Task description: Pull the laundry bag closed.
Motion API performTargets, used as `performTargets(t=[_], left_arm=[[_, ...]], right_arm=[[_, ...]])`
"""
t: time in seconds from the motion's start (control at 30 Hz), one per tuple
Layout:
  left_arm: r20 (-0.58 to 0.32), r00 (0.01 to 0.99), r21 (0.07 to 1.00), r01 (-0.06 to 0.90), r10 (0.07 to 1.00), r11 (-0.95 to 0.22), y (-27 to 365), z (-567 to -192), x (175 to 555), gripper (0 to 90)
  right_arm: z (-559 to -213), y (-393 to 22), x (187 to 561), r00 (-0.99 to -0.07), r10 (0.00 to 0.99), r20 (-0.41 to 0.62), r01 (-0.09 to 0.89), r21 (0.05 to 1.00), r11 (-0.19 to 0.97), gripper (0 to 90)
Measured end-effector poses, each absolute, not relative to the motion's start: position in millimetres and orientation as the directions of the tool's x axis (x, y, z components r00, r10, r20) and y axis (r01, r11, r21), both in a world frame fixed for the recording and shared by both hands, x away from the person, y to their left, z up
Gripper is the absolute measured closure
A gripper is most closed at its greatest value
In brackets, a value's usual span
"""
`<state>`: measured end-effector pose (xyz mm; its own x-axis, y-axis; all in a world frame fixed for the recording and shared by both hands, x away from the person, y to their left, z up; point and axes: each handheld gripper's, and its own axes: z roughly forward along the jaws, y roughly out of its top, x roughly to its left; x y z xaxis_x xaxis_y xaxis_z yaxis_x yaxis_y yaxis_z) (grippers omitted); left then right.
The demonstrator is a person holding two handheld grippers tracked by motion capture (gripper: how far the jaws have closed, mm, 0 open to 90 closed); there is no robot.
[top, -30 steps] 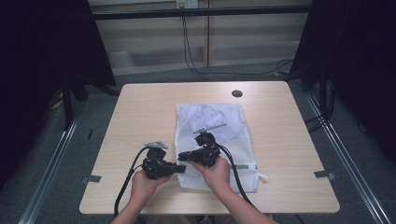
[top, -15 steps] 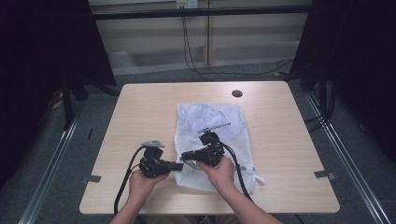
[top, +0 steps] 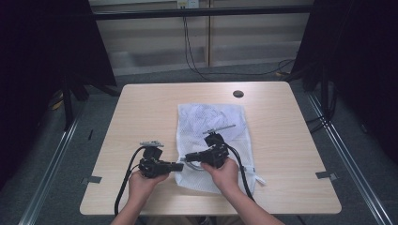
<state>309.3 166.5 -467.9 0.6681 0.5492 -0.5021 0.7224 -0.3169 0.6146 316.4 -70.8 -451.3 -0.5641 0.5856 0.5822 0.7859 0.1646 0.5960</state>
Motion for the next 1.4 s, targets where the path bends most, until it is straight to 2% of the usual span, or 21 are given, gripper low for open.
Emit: performTargets(t=[0.3, 1.4], left_arm=[[-0.487, 0.685, 0.635, 0.704, 0.542, -0.319, 164.9, -467.4, 308.2, 88.0], [-0.475, 0.676, 0.617, 0.712, 0.564, -0.334, 162.8, -461.8, 307.4, 88.0]], right_arm=[[-450.0, -73.6, 315.8, -0.574, 0.586, 0.572, 0.778, 0.604, 0.172, 87.0], [-451.4, -80.6, 315.1, -0.585, 0.581, 0.566, 0.773, 0.606, 0.188, 87.0]])
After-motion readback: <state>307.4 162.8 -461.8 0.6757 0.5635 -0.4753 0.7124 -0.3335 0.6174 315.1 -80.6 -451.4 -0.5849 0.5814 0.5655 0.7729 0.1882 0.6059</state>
